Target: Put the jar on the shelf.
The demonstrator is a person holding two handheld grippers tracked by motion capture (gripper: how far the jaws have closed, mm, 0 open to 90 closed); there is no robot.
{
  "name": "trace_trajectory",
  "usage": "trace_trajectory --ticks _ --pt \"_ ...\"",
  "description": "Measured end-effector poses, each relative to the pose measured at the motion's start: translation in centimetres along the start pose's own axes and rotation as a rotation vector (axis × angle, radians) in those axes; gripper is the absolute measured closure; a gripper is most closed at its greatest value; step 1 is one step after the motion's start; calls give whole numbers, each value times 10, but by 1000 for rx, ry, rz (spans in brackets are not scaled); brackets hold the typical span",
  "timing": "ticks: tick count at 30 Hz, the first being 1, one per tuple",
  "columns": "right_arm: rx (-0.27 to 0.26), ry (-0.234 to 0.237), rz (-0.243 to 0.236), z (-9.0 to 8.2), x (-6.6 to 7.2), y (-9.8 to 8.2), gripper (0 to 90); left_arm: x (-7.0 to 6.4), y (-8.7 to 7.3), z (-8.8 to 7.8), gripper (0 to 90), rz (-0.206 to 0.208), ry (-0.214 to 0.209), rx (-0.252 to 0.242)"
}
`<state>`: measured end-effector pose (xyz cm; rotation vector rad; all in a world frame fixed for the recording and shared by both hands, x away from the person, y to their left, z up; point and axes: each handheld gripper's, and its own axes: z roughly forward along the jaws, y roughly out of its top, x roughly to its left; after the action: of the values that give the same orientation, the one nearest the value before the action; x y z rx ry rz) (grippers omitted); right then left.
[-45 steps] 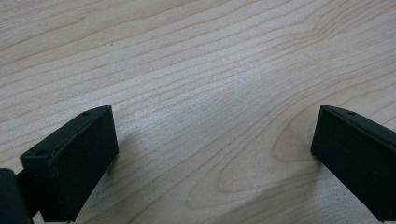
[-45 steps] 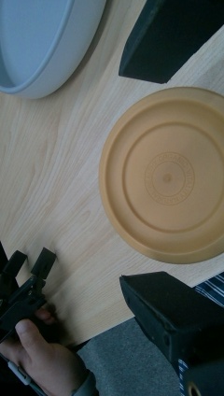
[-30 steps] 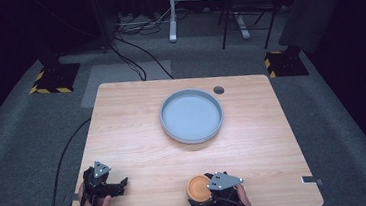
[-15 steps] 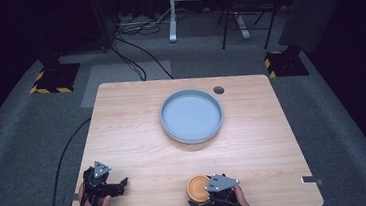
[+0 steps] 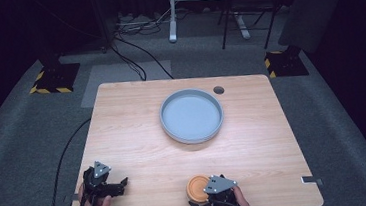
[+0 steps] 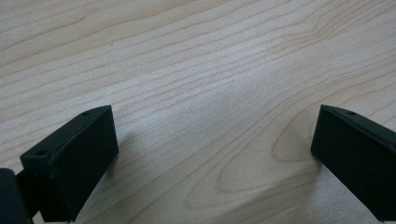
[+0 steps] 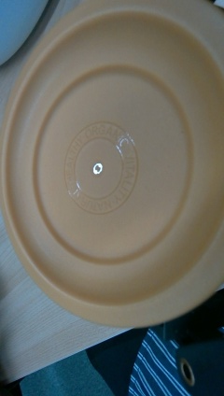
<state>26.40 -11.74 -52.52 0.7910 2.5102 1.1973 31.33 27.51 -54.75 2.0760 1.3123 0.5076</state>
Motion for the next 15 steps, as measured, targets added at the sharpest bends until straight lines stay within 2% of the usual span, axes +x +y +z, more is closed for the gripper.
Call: trace_trajectory --ticks 15 --pt "21 3 -22 -3 -1 5 100 0 0 0 4 0 0 0"
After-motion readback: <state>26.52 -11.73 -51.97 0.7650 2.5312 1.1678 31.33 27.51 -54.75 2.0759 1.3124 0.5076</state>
